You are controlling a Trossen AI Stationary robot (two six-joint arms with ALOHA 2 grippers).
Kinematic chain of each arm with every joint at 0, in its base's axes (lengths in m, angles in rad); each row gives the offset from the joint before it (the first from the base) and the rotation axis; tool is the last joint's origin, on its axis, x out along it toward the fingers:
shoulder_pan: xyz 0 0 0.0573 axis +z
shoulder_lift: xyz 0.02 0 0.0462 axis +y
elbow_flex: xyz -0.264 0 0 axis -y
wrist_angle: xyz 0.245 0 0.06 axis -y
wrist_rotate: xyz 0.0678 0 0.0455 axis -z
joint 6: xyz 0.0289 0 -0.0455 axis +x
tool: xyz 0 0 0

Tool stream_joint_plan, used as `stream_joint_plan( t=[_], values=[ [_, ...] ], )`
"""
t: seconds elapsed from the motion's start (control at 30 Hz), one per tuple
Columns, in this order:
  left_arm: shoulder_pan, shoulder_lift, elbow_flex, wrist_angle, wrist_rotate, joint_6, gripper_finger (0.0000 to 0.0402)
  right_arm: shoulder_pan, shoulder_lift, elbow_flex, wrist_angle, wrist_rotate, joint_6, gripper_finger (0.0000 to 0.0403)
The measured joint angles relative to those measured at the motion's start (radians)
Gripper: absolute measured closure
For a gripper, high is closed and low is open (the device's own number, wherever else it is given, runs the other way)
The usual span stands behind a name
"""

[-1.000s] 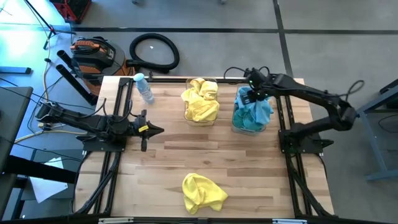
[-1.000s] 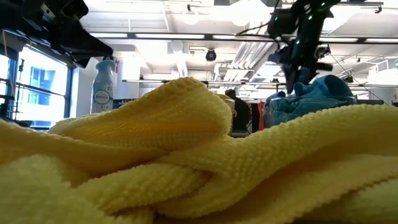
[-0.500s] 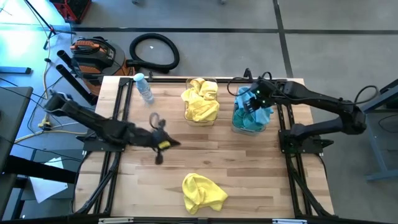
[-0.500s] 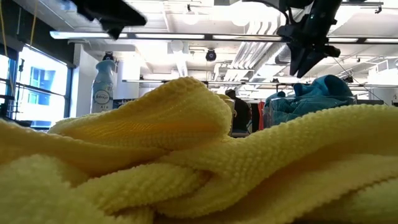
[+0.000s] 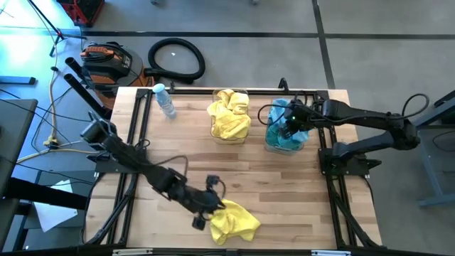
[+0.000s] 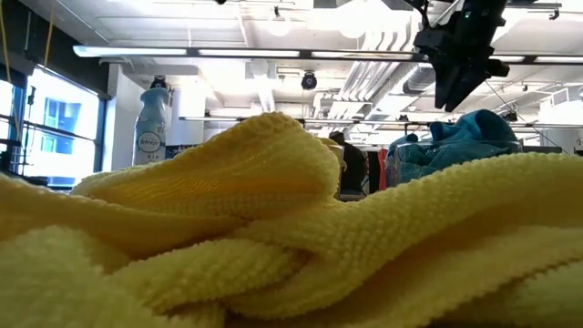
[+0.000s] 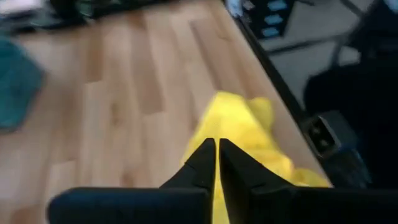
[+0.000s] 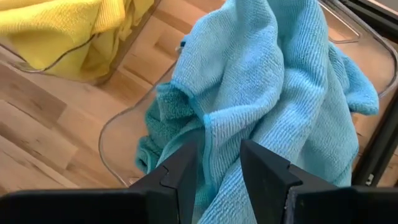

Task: Sort microfiber towel by color & place in baskets
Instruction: Put the yellow towel into the left transparent bin

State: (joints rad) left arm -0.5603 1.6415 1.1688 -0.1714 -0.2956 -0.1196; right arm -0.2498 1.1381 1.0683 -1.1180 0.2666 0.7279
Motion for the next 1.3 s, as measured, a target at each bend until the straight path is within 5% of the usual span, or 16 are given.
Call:
stream_joint_plan(
  t=[0.33, 0.6, 0.8, 1.1, 1.3],
  values=[
    [-0.024, 0.208, 0.292, -0.213, 0.030, 0.003, 0.0266, 0.101, 0.000, 0.000, -0.077, 0.019, 0.103, 0.0284],
    [0.006, 0.318, 0.328, -0.268, 0.074, -0.048, 0.0199, 0.200, 0.000, 0.000, -0.106, 0.045, 0.166, 0.0284],
    [0.047, 0.401, 0.327, -0.287, 0.103, -0.035, 0.0201, 0.240, 0.000, 0.000, -0.107, 0.068, 0.166, 0.0284],
    [0.128, 0.509, 0.327, -0.216, 0.431, -0.059, 0.0212, 0.245, 0.000, 0.000, -0.106, 0.074, 0.163, 0.0284],
    [0.171, 0.536, 0.329, -0.205, 0.550, -0.054, 0.0336, 0.268, 0.000, 0.000, -0.106, 0.074, 0.157, 0.0284]
  ],
)
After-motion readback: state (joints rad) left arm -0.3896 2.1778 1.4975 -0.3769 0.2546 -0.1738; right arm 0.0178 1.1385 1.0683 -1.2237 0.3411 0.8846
